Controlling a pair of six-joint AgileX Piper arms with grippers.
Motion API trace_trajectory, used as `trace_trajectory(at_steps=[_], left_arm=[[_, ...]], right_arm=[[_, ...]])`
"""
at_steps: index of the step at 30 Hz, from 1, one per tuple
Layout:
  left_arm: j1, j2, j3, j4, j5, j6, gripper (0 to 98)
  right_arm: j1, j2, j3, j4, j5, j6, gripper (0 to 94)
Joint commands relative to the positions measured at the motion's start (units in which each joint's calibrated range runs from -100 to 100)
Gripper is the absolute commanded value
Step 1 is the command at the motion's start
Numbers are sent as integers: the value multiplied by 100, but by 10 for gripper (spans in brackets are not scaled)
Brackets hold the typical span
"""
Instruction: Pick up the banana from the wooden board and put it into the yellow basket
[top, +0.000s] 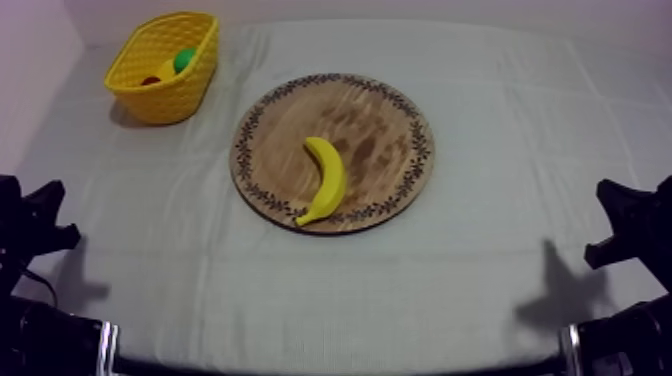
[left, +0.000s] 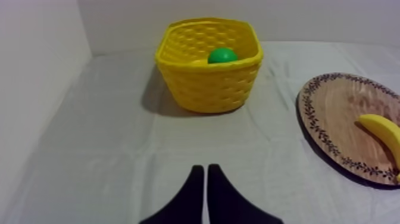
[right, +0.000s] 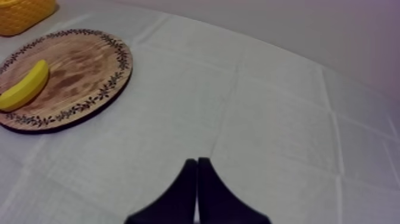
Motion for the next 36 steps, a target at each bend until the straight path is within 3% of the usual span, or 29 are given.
trace_trajectory(at_steps=[1,6,11,36], left_arm=[[-12,12,-6,-40,-27,22,0],[-23,232,-71,-252,-351,192,0],[-6,813,-814,-303,-375,348,0],[196,5866,-7509,-4,1077,553,0]], right_arm=[[0,0,-3,1,-4,2,3],[0,0,-3,1,-4,2,3],[0,0,-3,1,-4,2,3],[0,0,-3,1,-4,2,3]])
